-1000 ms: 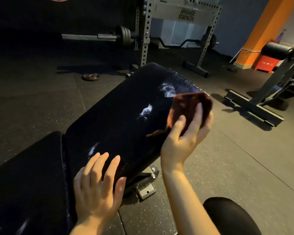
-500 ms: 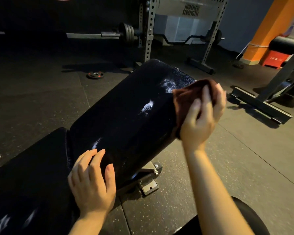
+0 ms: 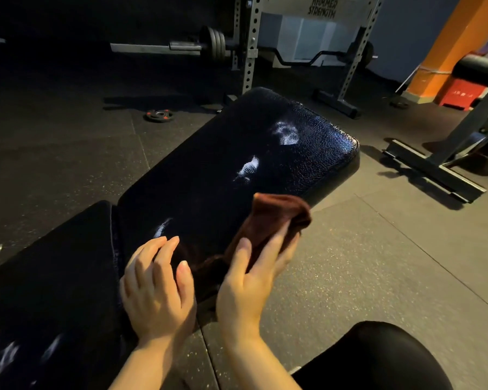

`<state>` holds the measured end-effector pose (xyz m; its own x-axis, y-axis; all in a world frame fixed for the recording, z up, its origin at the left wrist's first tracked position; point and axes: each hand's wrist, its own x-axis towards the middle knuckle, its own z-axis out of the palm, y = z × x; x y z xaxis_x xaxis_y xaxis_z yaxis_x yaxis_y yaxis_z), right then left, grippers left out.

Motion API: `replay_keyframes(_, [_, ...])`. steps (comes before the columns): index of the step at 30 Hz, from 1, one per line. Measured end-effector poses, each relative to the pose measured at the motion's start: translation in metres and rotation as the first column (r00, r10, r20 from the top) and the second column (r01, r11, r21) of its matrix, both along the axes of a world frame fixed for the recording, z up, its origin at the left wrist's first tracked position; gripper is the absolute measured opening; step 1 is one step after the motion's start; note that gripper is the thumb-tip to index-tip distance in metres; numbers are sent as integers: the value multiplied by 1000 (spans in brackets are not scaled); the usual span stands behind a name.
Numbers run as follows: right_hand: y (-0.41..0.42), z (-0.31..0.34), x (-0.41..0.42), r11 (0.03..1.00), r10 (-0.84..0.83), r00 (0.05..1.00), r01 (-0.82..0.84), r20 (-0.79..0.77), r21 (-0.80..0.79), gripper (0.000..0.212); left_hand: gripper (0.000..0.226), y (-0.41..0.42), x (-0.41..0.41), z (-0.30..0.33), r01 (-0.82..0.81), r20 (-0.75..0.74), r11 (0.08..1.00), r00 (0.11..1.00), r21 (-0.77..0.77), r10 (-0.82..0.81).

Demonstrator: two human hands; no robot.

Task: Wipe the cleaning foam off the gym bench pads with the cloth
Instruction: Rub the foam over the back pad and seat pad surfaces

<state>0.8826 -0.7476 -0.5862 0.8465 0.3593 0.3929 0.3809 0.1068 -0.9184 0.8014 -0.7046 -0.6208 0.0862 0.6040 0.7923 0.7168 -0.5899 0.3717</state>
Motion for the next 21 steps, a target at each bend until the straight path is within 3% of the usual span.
replay_keyframes(4, [2,7,29,999,46,992,-47,116,8,61,35,-6,1,2,5,56,997,998,-71,-1])
replay_keyframes(9, [25,58,114,974,-213,906,165,367,156,44,36,-2,-3,-3,41,15,997,999,-67,-40])
replay_keyframes(11, [25,77,152,972,-229,850,178,475,150,33,36,0,-2,-7,32,18,998,999,-45,-31])
replay_keyframes(16, [11,76,169,987,-156,664,125,731,98,29,34,-2,0,-10,-2,51,1000,999,-31,4])
replay_keyframes(19, [2,39,127,999,11,518,21,856,-26,28,33,-5,2,-6,-42,59,997,997,-63,45])
replay_keyframes(21, [-4,14,100,990,134,372,-21,919,-136,23,34,-7,0,-2,4,98,993,995,-116,7])
